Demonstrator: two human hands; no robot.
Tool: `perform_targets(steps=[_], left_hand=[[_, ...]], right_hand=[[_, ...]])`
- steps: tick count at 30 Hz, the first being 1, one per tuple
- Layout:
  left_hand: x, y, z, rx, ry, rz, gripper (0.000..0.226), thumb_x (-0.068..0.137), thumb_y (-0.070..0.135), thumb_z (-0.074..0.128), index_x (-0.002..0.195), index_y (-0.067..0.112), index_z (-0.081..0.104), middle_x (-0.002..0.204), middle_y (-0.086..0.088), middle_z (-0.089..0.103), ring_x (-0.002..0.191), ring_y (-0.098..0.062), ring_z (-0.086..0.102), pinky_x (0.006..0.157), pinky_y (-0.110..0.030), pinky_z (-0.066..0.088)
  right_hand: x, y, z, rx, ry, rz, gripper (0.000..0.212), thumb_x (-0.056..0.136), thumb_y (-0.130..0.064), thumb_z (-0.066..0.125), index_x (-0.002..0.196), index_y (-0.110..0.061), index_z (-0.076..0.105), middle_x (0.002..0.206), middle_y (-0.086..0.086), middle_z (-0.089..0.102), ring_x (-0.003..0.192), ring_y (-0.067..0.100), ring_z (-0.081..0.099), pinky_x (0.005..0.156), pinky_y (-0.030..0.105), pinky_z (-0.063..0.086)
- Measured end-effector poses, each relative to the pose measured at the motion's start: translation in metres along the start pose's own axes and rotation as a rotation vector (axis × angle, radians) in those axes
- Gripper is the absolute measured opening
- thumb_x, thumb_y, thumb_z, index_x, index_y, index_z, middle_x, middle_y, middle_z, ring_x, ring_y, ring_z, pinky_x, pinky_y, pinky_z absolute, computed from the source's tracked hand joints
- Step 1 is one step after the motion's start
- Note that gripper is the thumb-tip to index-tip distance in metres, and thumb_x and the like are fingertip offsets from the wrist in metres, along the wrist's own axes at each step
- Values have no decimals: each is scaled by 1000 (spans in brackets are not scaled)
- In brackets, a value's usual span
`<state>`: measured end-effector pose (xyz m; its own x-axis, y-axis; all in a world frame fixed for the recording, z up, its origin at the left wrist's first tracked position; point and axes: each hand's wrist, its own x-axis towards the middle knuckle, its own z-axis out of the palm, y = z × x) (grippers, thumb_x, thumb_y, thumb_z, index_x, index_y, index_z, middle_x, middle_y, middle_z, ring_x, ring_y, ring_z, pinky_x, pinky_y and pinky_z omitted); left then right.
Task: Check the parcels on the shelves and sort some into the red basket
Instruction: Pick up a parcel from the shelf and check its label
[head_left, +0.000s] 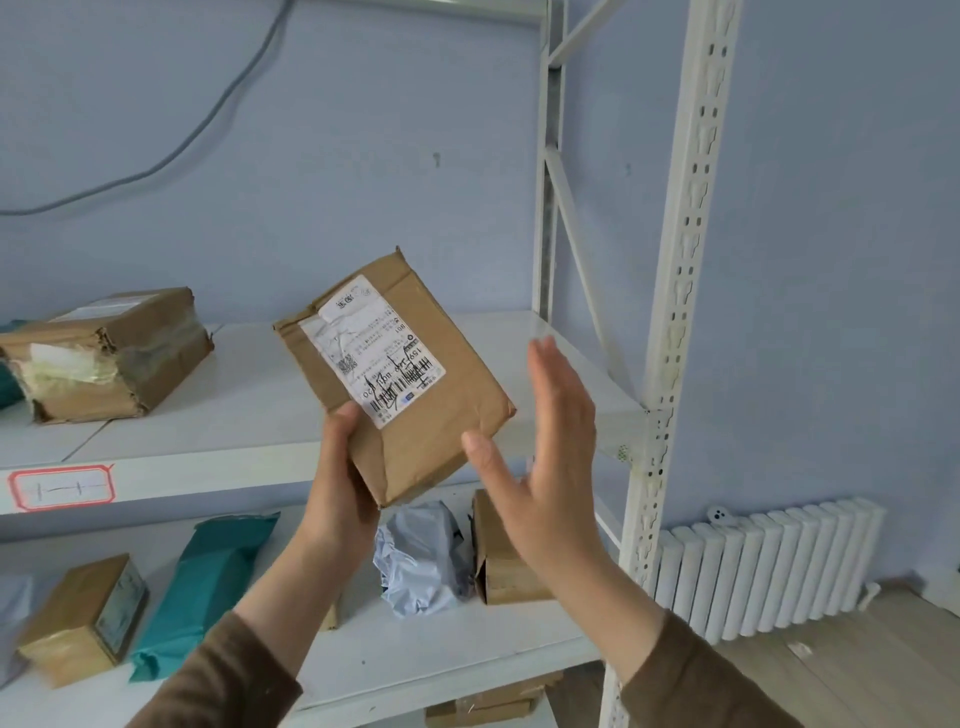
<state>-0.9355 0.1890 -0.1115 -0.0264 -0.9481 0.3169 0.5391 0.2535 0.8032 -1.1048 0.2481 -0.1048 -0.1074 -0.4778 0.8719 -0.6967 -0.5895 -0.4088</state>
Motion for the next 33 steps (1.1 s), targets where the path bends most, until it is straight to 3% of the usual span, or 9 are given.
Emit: perform_targets(steps=[4, 8, 11, 16, 18, 20, 23, 30, 33], left_hand=[[6, 0, -7, -136, 29, -113, 41, 101, 53, 43, 126, 30, 67, 110, 2, 77, 96, -18, 71, 79, -35, 54], [13, -2, -15, -176, 23, -159, 41, 98, 56, 46, 110, 28, 73, 98, 0, 77, 85, -17, 72, 74, -33, 55], [14, 3, -14, -139, -34, -151, 40, 101, 53, 41, 105, 27, 71, 88, 2, 77, 77, -14, 72, 66, -31, 54], [14, 17, -4, 97, -112, -15, 35, 103, 38, 50, 129, 20, 64, 111, 0, 79, 102, -21, 72, 74, -26, 60], [13, 20, -3, 234, -230, 83, 54, 98, 27, 55, 151, 23, 47, 138, -1, 69, 124, -21, 67, 91, -28, 59], [12, 22, -3, 303, -304, 120, 72, 94, 22, 58, 160, 35, 33, 147, 3, 62, 133, -19, 61, 100, -35, 55], [15, 22, -6, 290, -304, 105, 85, 89, 22, 64, 161, 46, 26, 149, 7, 61, 136, -19, 59, 98, -37, 51], [20, 25, -11, 316, -273, 86, 85, 89, 21, 62, 161, 47, 24, 148, 12, 62, 133, -14, 61, 95, -32, 52], [21, 24, -10, 322, -233, 68, 88, 89, 28, 63, 163, 43, 19, 138, 30, 64, 127, 2, 62, 96, -24, 49]], right_hand=[[6, 0, 1, 312, -224, 320, 84, 81, -84, 53, 154, -53, 25, 167, -28, 14, 153, -6, 14, 126, 46, 26], [-5, -11, 12, 415, -220, 234, 81, 85, -61, 68, 153, -38, 31, 161, -14, 33, 148, 6, 35, 119, 40, 39], [-9, -8, 20, 412, -205, 185, 85, 85, -55, 73, 154, -34, 28, 161, -8, 34, 148, 14, 37, 117, 42, 41], [-3, 2, 25, 673, -224, 449, 65, 87, -56, 66, 143, -38, 38, 138, -10, 59, 122, 3, 61, 100, 29, 53], [-1, 10, 30, 806, -169, 550, 52, 90, -50, 59, 138, -33, 46, 125, -12, 69, 116, 5, 67, 94, 30, 54], [-1, 17, 34, 911, -127, 628, 50, 92, -50, 53, 137, -30, 51, 125, -10, 71, 118, 10, 67, 94, 32, 55], [-3, 21, 41, 960, -113, 681, 50, 93, -53, 49, 136, -29, 53, 132, -4, 69, 124, 13, 64, 101, 37, 52], [0, 21, 52, 967, -82, 712, 51, 94, -52, 49, 139, -28, 53, 134, -2, 69, 125, 13, 64, 106, 39, 51], [5, 18, 59, 971, -66, 767, 50, 96, -57, 52, 139, -33, 53, 133, -3, 69, 121, 12, 67, 104, 38, 53]])
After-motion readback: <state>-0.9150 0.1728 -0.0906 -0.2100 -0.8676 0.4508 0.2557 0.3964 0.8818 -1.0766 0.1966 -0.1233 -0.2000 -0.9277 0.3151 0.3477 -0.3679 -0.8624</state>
